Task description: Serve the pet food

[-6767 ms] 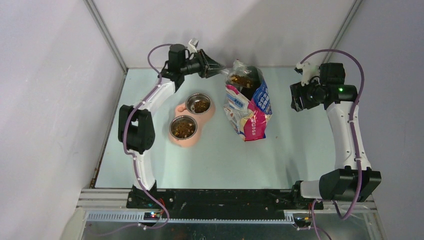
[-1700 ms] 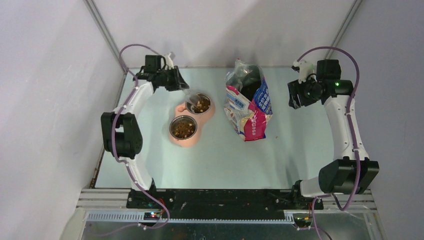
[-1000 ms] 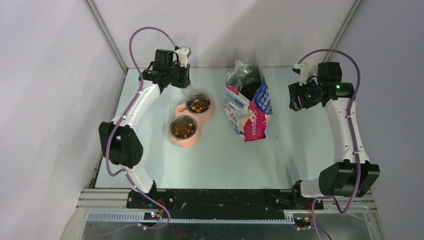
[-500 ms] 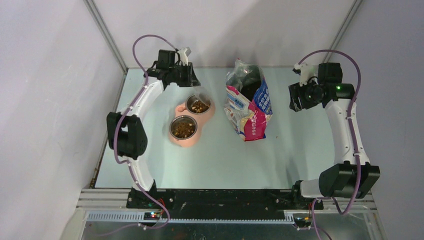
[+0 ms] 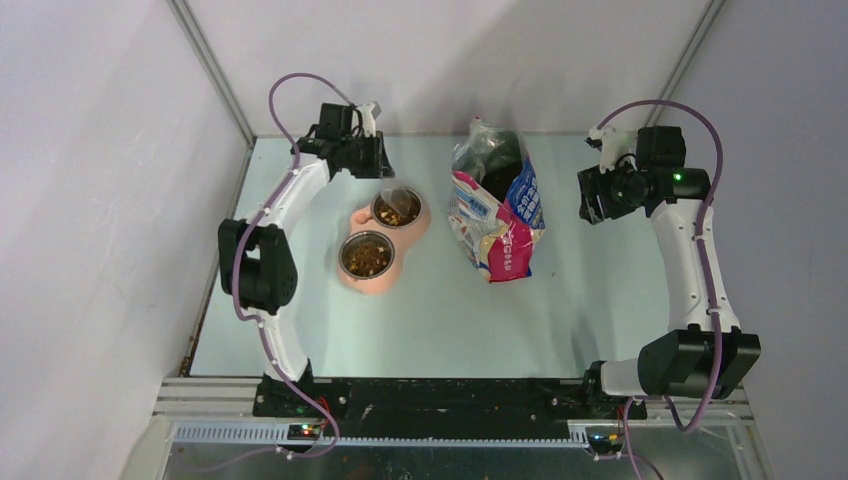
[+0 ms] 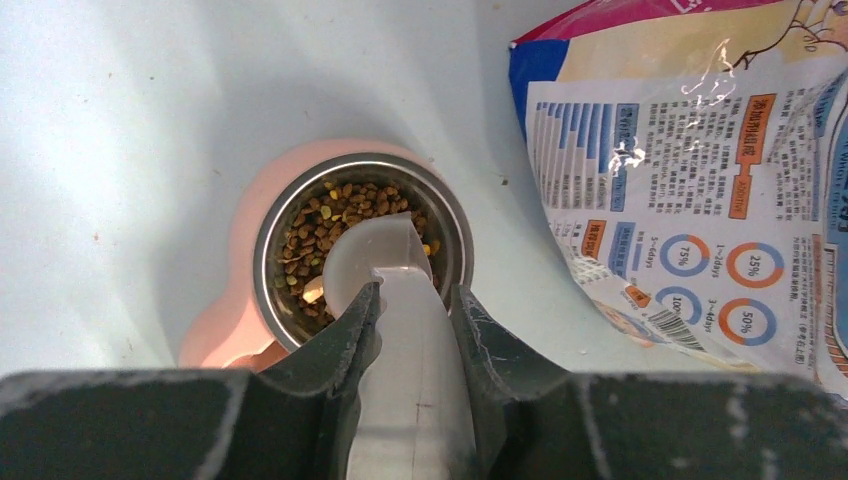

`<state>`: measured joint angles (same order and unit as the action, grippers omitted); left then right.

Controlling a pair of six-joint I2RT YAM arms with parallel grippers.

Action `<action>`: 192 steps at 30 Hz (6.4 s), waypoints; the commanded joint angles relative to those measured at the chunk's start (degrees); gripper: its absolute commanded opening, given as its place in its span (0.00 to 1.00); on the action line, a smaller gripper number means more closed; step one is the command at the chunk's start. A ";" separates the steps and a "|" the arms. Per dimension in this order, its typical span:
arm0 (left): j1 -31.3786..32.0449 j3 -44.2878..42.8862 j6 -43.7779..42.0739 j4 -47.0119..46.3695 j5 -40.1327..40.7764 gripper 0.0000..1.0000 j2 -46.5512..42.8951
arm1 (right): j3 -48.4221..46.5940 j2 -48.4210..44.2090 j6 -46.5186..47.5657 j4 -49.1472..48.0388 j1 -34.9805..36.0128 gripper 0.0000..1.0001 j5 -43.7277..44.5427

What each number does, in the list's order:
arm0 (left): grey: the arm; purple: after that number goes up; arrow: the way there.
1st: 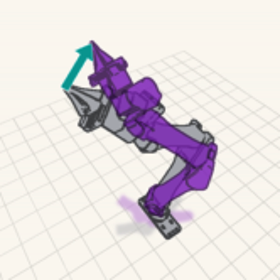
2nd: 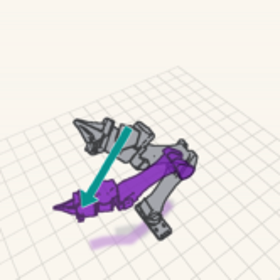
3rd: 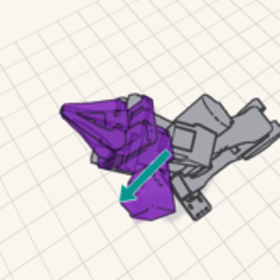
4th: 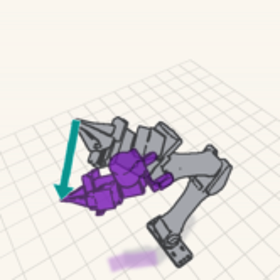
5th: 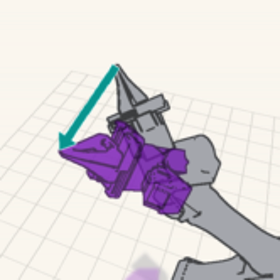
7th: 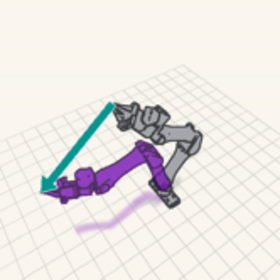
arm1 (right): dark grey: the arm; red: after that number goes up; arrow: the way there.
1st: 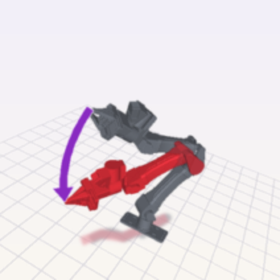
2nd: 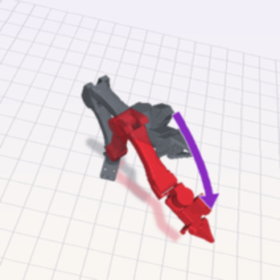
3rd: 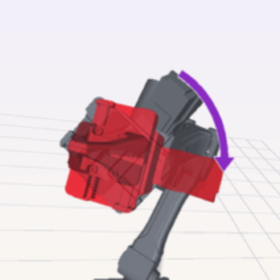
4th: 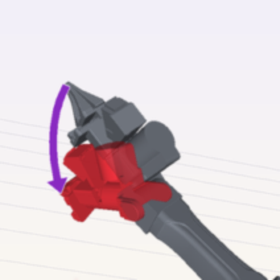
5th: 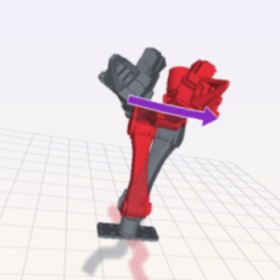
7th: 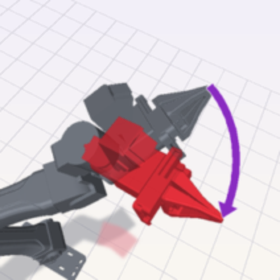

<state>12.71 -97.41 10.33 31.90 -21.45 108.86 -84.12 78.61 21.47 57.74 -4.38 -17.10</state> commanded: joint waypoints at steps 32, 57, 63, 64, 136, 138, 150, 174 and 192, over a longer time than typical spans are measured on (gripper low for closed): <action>6.61 -14.73 -41.39 53.55 -34.57 0.02 9.95 | -2.67 -0.34 -2.94 -1.22 -0.45 0.83 -4.14; 11.46 2.67 -18.21 22.21 -18.05 0.64 7.34 | -4.82 0.41 -5.34 -1.63 -0.36 0.82 -7.78; 11.55 3.28 -20.10 24.12 -17.88 0.68 4.35 | -7.21 1.68 -5.68 -1.59 -0.24 0.82 -9.17; 11.55 3.72 -20.35 24.02 -17.43 0.68 2.85 | -8.21 1.92 -5.77 -1.51 -0.20 0.82 -9.22; 35.03 -9.27 -13.25 -15.16 -0.44 0.76 -6.03 | -56.94 45.32 -14.14 -8.10 23.83 0.00 19.19; 35.04 -8.44 -12.43 -15.59 -0.30 0.76 -5.61 | -56.76 45.03 -15.05 -7.96 23.29 0.00 19.10; 35.96 -7.74 -14.72 -12.82 8.35 0.29 -4.87 | -55.75 44.37 -18.74 -6.88 21.34 0.00 17.89; 19.96 -5.18 -31.48 1.95 -18.50 0.02 -15.75 | -20.06 7.12 -29.94 -5.69 22.07 0.20 11.99; 18.54 -1.26 -28.19 -4.87 -20.40 0.82 -14.81 | -26.11 13.51 27.70 6.05 -4.11 0.83 -39.54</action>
<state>31.38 -97.49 -18.92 32.42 -38.70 91.42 -108.16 86.74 28.82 56.55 -7.05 -48.84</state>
